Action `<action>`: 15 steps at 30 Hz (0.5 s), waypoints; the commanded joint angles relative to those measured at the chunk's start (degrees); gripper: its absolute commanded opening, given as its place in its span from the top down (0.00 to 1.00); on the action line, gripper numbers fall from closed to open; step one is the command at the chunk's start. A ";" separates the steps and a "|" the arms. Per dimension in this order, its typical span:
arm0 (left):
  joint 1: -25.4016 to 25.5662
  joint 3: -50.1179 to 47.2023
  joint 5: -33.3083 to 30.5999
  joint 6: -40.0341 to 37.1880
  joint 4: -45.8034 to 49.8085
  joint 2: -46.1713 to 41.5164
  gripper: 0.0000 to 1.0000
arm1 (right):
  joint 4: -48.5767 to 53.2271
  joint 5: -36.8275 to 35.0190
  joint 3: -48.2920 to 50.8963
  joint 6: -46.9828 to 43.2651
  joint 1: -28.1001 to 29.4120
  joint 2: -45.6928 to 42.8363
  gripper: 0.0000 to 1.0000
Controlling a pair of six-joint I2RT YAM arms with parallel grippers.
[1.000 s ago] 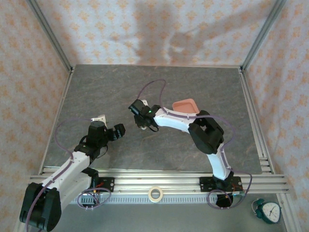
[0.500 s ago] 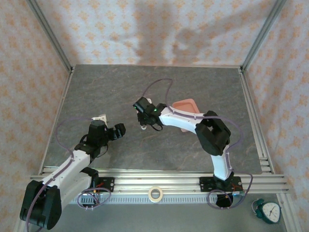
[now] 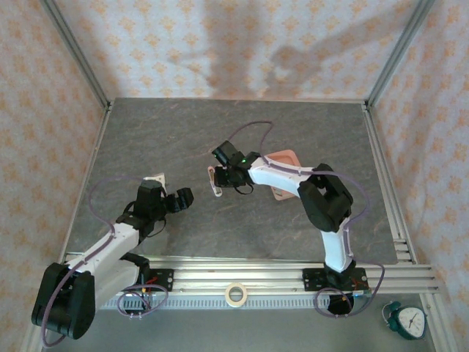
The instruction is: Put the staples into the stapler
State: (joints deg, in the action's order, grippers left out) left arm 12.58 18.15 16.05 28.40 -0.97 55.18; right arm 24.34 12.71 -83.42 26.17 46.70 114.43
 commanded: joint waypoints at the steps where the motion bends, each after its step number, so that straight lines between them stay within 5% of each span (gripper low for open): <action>1: -0.67 1.89 0.09 -0.89 -1.54 0.39 0.09 | 0.25 0.66 -1.17 0.83 -0.05 2.27 0.68; 15: -0.69 1.96 -0.06 -0.89 -1.76 1.16 0.09 | 0.60 0.56 -2.81 0.79 -0.21 4.47 0.68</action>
State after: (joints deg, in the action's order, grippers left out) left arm 12.58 18.48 16.08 28.40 -1.13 56.10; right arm 24.36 13.61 -84.44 26.39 46.70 117.93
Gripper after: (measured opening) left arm 0.908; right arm 0.315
